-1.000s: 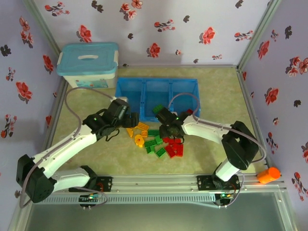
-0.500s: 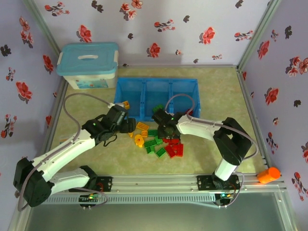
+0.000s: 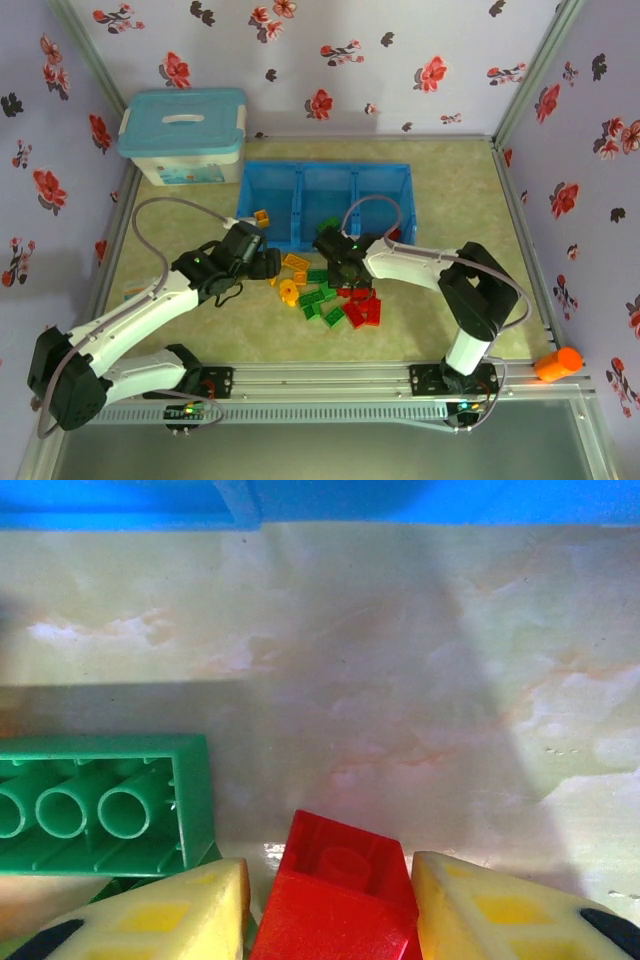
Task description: Sort the legos into containers by color
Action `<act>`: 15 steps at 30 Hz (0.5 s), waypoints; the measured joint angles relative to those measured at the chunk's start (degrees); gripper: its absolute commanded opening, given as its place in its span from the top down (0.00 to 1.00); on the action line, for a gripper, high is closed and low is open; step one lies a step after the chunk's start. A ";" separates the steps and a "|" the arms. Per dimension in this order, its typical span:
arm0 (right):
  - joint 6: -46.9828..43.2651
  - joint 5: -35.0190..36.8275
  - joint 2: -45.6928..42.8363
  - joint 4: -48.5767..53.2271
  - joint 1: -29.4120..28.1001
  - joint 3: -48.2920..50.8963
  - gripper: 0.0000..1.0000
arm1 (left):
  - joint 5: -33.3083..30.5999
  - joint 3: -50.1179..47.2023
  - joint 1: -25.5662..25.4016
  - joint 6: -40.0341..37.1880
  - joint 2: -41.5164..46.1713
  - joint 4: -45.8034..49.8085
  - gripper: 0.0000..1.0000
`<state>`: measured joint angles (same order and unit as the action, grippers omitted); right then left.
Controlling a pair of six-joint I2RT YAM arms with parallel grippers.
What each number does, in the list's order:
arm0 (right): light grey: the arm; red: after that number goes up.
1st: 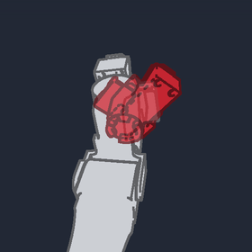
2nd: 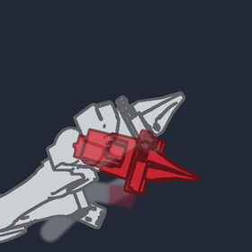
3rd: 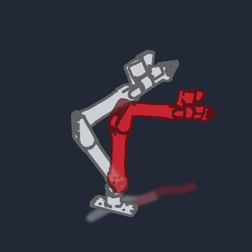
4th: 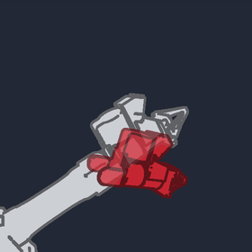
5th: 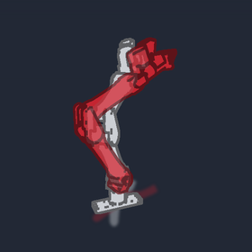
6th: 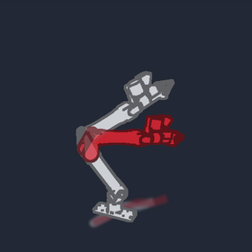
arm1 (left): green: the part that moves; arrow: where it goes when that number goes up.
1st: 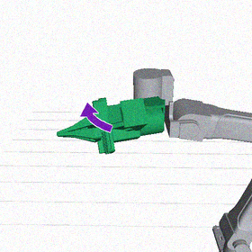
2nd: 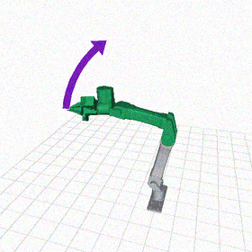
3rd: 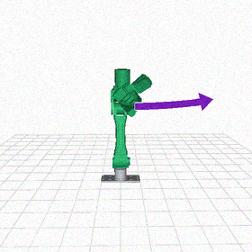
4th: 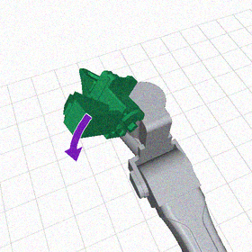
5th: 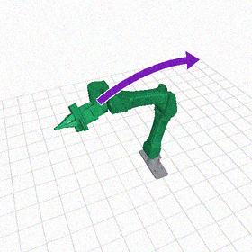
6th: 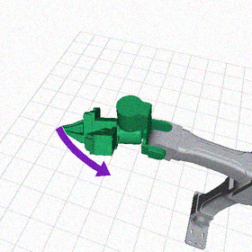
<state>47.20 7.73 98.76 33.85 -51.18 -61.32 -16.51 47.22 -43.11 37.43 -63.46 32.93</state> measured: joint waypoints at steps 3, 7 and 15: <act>0.13 0.24 0.37 -0.02 0.00 -0.24 0.63 | 0.00 -0.39 0.00 0.02 0.00 0.02 0.15; 0.87 1.03 0.63 -0.02 -0.04 -0.52 0.67 | 0.00 -0.48 0.00 0.17 0.00 0.00 0.15; 1.01 3.37 0.50 2.29 -0.15 -2.01 0.70 | 0.00 -0.66 0.00 0.20 0.00 0.00 0.15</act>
<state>48.21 11.09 99.26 36.14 -51.33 -63.33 -16.51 46.57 -43.11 37.63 -63.46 32.93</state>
